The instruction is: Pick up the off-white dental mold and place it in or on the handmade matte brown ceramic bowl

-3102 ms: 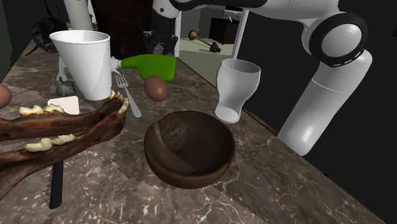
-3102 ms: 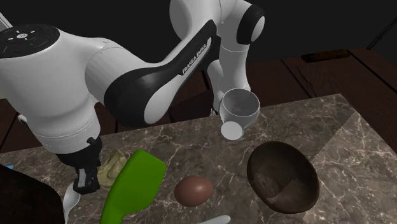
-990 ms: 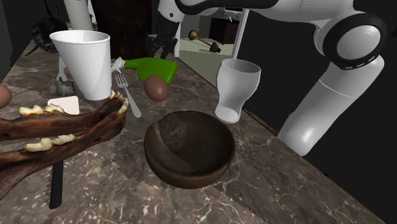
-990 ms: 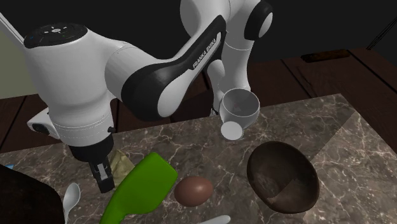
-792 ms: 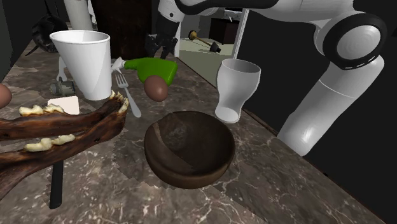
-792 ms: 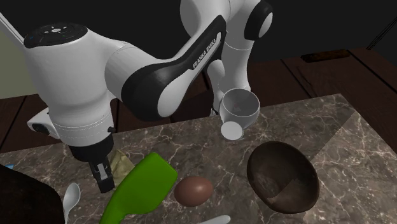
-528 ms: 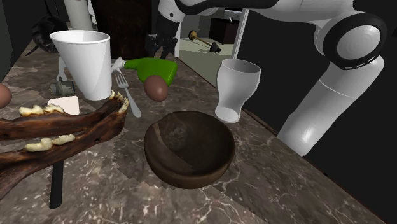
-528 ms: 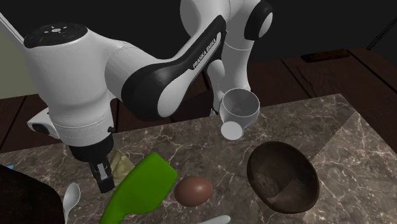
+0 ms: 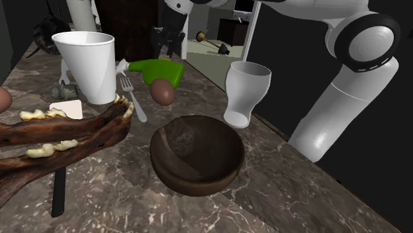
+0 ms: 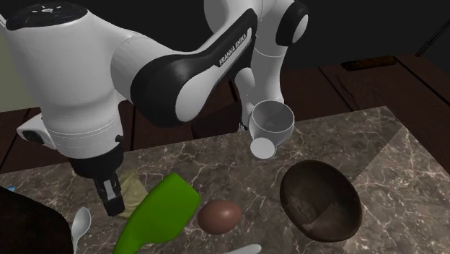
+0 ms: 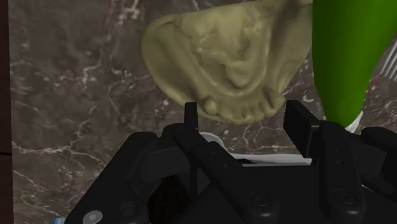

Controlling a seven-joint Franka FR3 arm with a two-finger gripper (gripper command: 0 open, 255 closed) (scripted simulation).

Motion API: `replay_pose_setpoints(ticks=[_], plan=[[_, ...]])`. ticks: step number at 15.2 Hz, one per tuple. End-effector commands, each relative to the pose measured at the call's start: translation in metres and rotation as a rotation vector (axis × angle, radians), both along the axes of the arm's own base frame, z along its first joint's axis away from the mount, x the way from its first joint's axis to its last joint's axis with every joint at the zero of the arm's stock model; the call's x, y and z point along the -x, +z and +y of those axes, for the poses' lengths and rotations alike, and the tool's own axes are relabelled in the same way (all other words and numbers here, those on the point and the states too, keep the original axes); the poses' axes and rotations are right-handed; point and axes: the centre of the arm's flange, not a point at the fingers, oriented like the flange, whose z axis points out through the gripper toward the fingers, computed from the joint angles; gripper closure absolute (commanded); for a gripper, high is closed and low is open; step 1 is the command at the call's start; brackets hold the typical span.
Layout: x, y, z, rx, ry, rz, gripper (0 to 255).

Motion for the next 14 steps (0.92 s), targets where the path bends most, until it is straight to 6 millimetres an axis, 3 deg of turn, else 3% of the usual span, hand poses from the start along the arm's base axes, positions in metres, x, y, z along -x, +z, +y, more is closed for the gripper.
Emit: replay_pose_setpoints(ticks=[1,14], plan=[[-0.001,0.011,0.0,0.0,0.0,0.0,255],[-0.001,0.08,0.0,0.0,0.0,0.0,255]])
